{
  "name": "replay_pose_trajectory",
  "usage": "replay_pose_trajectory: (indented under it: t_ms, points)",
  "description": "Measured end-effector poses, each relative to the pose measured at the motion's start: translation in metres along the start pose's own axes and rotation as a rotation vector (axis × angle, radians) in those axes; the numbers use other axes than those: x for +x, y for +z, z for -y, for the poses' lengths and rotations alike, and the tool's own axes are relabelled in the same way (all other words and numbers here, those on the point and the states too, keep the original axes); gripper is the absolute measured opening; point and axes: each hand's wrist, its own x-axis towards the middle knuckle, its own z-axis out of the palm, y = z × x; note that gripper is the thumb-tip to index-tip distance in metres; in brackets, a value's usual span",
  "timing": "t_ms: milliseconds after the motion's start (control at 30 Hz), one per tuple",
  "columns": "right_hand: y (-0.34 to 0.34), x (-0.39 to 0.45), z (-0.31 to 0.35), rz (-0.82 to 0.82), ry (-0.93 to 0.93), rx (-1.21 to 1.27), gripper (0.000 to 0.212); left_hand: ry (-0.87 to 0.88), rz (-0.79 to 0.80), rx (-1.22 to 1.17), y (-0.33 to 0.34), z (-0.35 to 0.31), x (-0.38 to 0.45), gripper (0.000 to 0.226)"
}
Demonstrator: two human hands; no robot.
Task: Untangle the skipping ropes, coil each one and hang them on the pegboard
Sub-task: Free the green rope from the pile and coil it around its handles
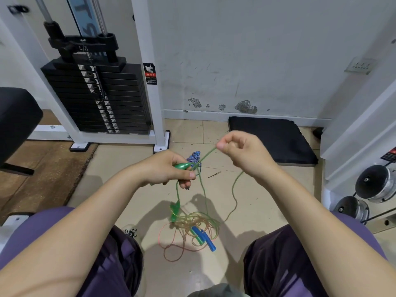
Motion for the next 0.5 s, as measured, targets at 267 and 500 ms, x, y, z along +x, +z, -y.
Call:
replay_pose_trajectory:
  t_ms: [267,500]
  points:
    - [0.011,-0.004,0.001,0.237,0.092,0.197,0.006,0.100,-0.051,-0.144,0.007,0.000,0.000,0.027]
    - [0.014,-0.005,0.001,0.303,0.028,-0.219,0.011,0.118,-0.109,-0.135,0.002,0.001,0.003,0.007]
